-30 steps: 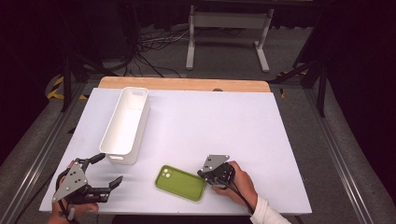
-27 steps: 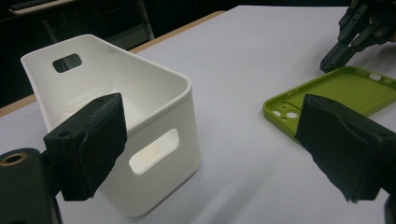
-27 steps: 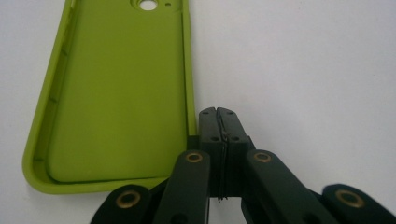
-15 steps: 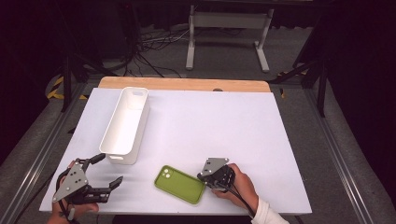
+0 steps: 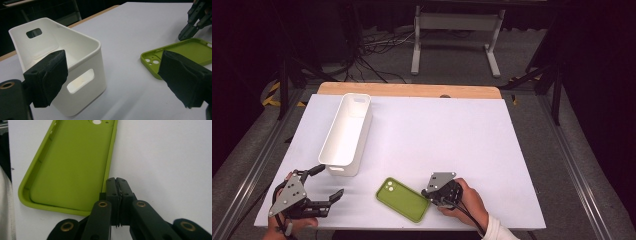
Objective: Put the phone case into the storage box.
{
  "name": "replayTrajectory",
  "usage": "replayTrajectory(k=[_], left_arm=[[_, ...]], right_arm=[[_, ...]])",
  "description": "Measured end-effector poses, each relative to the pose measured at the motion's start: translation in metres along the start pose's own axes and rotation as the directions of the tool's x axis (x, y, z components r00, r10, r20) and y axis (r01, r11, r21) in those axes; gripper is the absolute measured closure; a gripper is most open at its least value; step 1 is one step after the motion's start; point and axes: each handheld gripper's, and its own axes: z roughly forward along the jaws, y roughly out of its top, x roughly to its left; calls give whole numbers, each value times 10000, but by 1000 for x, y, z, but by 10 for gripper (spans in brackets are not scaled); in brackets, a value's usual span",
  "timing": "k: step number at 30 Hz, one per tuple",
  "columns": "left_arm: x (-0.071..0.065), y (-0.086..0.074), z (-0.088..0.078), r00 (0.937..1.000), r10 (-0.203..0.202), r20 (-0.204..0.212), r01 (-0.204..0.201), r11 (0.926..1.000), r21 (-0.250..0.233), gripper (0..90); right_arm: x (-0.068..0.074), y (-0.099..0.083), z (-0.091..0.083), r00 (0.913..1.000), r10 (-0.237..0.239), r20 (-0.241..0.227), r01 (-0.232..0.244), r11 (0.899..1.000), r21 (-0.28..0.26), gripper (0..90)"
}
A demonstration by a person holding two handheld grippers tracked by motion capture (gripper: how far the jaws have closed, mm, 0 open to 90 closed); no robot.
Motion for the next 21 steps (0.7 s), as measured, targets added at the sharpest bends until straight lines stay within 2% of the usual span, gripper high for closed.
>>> replayTrajectory(k=[12, 17, 20, 21], left_arm=[[-1, 0, 2, 9998, -50, 205, 49, 10000, 32, 97], [-1, 0, 2, 9997, -144, 211, 145, 9999, -48, 97], [-1, 0, 1, 9998, -100, 170, 101, 9999, -67, 97], [-1, 0, 1, 9998, -91, 153, 92, 9999, -60, 97]], right_arm=[[7, 4, 3, 9997, -226, -137, 225, 9997, -40, 881], [5, 5, 3, 9998, -180, -56, 180, 9998, -39, 821], [3, 6, 3, 9998, -65, 168, 66, 10000, -53, 717], [2, 7, 3, 9998, 70, 206, -69, 10000, -63, 707]])
